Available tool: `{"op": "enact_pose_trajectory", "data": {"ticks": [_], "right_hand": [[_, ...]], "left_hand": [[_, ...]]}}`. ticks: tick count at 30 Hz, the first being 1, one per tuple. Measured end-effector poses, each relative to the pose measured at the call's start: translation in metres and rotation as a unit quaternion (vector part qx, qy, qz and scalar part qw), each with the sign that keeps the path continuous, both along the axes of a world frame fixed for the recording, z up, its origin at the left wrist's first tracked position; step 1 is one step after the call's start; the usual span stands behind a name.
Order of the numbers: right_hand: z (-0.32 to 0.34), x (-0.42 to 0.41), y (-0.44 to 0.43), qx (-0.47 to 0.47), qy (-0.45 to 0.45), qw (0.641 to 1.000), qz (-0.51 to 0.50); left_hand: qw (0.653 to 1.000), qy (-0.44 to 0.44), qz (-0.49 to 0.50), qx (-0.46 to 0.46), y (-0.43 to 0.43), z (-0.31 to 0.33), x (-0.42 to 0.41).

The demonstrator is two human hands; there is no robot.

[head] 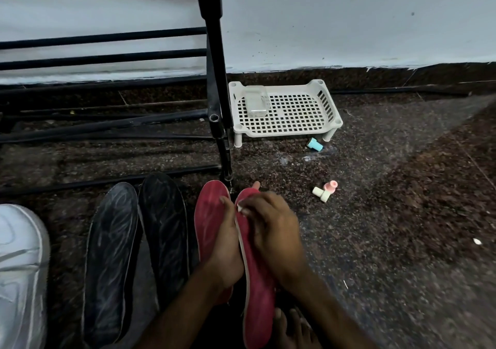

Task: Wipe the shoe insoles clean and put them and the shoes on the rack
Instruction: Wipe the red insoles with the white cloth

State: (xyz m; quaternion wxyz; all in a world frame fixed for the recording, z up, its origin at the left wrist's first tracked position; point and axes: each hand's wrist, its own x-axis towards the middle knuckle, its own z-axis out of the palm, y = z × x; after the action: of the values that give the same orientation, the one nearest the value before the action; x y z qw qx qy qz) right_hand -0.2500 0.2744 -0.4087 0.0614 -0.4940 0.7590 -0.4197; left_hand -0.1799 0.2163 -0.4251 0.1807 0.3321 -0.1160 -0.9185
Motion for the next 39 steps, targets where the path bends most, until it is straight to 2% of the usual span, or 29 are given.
{"op": "enact_pose_trajectory", "data": {"ticks": [2, 7, 10, 14, 18, 23, 26, 30, 36, 39], "right_hand": [[-0.002, -0.014, -0.006, 0.023, 0.039, 0.999, -0.009], [-0.014, 0.006, 0.014, 0.028, -0.018, 0.999, -0.040], [-0.005, 0.015, 0.014, -0.003, -0.020, 0.999, -0.026], [0.004, -0.011, -0.009, 0.001, 0.014, 1.000, 0.010], [0.000, -0.016, -0.001, 0.023, -0.030, 0.998, -0.055], [0.010, 0.016, 0.007, 0.022, -0.014, 1.000, 0.008], [0.014, -0.015, -0.011, 0.016, 0.010, 1.000, -0.003], [0.011, -0.022, -0.009, 0.033, -0.007, 0.999, -0.028], [0.014, 0.011, 0.001, 0.010, -0.036, 0.999, 0.009], [0.018, -0.012, -0.014, 0.040, 0.021, 0.999, 0.029]], "left_hand": [[1.000, 0.003, -0.002, 0.002, 0.002, 0.003, 0.001], [0.997, -0.013, -0.035, -0.072, -0.009, -0.002, 0.000], [0.996, 0.001, -0.062, -0.060, -0.007, 0.007, -0.001], [1.000, 0.003, -0.014, -0.027, -0.004, 0.004, -0.003], [0.997, -0.005, -0.040, -0.065, -0.009, -0.002, -0.002], [0.996, 0.014, -0.077, -0.049, -0.007, 0.004, -0.003], [0.998, -0.033, -0.027, -0.054, -0.002, 0.009, -0.009], [0.990, -0.049, -0.068, -0.116, -0.009, 0.006, -0.009], [0.994, -0.006, -0.088, -0.058, -0.014, -0.003, -0.004], [0.998, -0.009, -0.046, -0.052, -0.009, -0.001, -0.006]]}}
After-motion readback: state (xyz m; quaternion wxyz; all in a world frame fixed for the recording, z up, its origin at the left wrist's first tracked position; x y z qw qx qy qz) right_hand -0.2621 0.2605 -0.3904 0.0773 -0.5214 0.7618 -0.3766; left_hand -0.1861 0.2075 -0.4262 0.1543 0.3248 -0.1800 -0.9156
